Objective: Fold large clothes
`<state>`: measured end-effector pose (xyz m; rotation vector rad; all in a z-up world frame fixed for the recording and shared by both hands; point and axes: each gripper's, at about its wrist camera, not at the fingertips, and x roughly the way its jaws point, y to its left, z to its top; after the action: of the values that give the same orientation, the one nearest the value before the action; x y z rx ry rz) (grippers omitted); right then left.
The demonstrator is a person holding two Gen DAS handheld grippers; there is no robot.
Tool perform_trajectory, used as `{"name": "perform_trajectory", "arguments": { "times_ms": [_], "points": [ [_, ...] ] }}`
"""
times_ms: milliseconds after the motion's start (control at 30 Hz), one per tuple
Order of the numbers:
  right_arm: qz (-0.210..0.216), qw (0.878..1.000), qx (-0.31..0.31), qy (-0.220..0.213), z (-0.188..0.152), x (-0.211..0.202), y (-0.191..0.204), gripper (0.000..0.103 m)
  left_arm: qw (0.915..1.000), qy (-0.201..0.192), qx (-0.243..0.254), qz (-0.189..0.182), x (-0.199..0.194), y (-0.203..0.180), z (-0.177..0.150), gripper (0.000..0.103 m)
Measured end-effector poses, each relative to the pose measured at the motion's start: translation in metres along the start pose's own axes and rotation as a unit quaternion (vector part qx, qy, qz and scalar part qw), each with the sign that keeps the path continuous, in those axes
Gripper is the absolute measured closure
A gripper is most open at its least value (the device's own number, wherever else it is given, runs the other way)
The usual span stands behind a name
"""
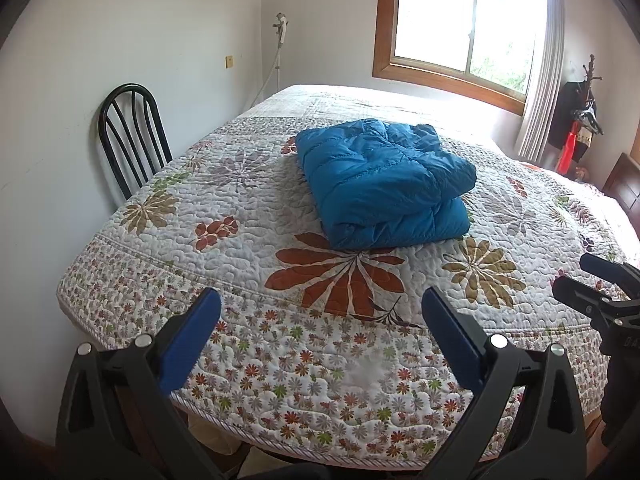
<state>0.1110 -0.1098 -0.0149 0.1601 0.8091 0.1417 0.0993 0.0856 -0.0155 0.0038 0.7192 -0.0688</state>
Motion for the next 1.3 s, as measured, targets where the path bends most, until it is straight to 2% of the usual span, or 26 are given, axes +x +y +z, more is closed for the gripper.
{"name": "perform_trajectory", "arguments": {
  "times_ms": [1300],
  "points": [
    [-0.001,1.0,-0.002,0.002,-0.0003,0.0017,-0.0002,0.004,1.0,0.005,-0.002,0.0,0.0036,0.002,-0.0003,0.003]
  ]
}}
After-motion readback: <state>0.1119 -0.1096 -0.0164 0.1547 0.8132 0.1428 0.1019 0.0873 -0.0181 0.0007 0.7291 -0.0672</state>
